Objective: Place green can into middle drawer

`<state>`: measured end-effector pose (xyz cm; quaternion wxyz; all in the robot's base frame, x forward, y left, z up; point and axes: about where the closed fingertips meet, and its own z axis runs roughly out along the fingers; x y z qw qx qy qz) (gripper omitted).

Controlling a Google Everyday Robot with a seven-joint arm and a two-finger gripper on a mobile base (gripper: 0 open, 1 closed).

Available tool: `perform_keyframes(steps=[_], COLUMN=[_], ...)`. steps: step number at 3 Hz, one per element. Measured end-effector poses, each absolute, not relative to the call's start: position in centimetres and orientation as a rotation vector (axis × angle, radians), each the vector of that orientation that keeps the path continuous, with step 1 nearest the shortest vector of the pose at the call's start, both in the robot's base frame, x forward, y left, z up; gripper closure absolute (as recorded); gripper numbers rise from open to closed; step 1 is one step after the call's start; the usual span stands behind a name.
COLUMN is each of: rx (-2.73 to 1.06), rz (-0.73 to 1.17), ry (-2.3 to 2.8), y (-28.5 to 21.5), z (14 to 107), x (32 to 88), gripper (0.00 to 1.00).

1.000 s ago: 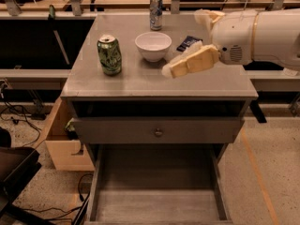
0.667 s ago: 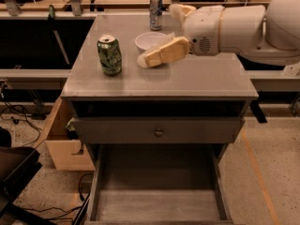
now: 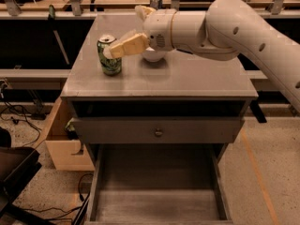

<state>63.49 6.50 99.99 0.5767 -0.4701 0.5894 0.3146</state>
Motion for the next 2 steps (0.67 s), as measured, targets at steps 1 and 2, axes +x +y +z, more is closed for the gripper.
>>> perform_keyframes(steps=[1, 2], rx=[-1.086, -1.063], rz=[0.783, 0.835], ry=[1.374, 1.375], y=[9.1, 11.0], z=[98.4, 97.1], x=[65.6, 67.2], gripper=[0.00, 0.00])
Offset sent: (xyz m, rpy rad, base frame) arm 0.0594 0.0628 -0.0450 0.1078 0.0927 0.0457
